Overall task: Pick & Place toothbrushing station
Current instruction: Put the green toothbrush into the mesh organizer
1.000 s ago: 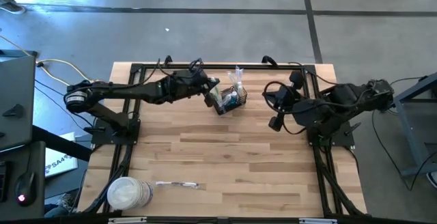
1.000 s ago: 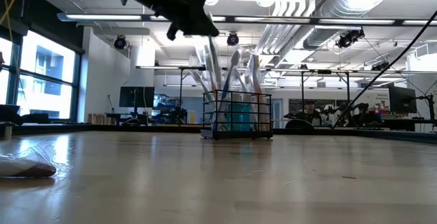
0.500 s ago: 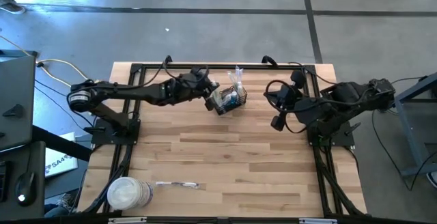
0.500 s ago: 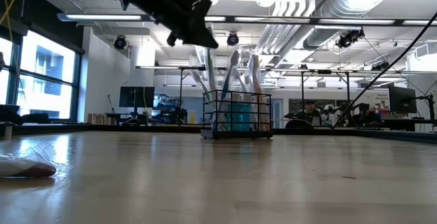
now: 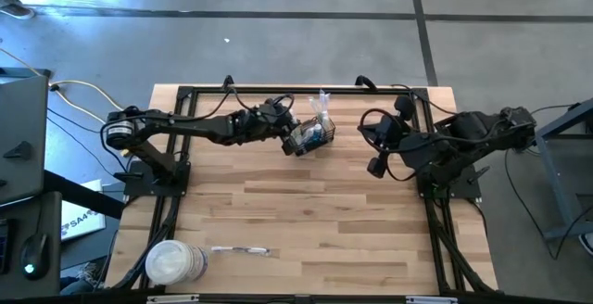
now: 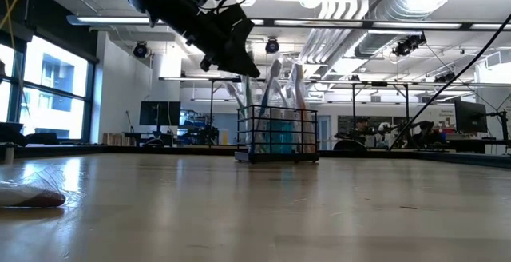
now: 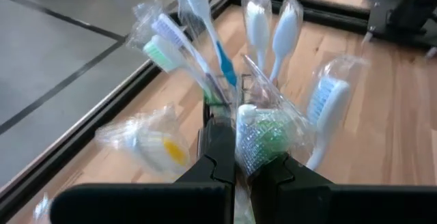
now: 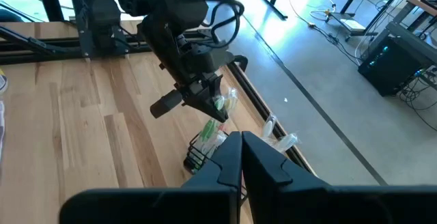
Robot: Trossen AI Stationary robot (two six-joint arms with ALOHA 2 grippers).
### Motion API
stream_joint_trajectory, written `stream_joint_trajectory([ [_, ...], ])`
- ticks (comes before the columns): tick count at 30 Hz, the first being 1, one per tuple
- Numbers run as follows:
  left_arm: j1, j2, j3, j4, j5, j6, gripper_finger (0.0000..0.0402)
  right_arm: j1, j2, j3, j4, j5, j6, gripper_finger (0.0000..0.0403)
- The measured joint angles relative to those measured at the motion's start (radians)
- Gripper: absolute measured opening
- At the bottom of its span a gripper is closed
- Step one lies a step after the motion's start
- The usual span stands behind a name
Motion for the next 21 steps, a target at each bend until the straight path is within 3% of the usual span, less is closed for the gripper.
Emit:
stream_joint_trajectory([
  [21,0.002,0.042,-0.034,0.037,0.045,0.026,0.0022,0.0,0.0,0.0,-0.008,-0.006,-0.013,0.0002],
])
